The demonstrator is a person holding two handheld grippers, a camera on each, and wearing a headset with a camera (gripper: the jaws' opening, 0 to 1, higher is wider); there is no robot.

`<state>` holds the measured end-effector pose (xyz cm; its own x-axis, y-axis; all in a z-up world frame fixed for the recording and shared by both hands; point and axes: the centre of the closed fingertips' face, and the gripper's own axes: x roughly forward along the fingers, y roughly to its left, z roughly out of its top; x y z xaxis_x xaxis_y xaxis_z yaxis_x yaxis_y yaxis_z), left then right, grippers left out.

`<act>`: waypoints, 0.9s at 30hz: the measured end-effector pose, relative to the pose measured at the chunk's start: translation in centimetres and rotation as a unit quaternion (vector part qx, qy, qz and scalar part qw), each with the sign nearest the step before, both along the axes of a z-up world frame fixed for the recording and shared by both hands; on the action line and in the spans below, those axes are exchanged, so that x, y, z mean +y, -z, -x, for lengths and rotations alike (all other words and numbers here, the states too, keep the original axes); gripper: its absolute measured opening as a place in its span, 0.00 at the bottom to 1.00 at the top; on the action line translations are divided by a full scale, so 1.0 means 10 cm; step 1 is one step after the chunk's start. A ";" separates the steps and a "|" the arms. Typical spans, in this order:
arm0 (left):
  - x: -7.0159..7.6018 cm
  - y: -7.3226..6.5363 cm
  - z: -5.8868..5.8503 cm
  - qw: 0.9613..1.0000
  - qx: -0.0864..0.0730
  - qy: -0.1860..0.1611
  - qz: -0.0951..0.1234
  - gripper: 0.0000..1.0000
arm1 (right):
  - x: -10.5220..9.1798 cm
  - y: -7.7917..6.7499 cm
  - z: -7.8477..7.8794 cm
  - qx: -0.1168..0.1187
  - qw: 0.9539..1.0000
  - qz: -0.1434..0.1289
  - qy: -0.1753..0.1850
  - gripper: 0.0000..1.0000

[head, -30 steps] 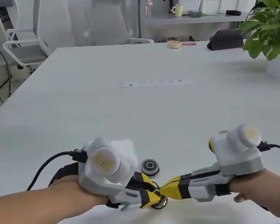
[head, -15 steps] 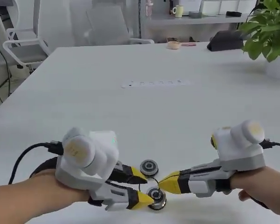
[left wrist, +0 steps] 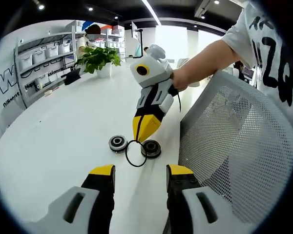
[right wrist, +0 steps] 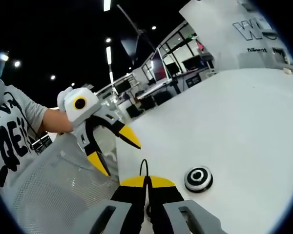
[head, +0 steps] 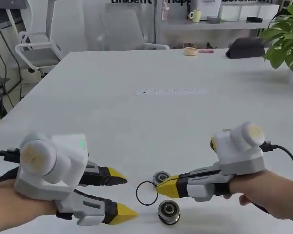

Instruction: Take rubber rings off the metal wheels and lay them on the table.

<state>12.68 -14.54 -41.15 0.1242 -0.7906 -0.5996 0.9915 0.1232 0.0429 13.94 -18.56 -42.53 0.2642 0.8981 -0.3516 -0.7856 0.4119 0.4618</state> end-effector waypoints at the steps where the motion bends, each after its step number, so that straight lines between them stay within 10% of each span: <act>1: 0.03 0.00 -0.02 1.000 -0.004 -0.003 -0.002 0.39 | 0.03 0.02 -0.01 -0.001 1.000 0.006 -0.003 0.00; 16: 0.28 -0.04 -0.17 0.999 -0.007 -0.047 -0.004 0.42 | 0.37 0.22 -0.04 -0.032 0.996 0.067 -0.042 0.00; 27: 0.24 -0.03 -0.17 0.999 -0.004 -0.046 -0.003 0.42 | 0.28 0.21 0.02 -0.072 0.992 0.089 -0.059 0.28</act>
<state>14.37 -12.15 -40.81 0.2013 -0.7724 -0.6024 0.9755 0.2136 0.0521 13.74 -15.73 -44.65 0.2192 0.8530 -0.4736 -0.8858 0.3775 0.2699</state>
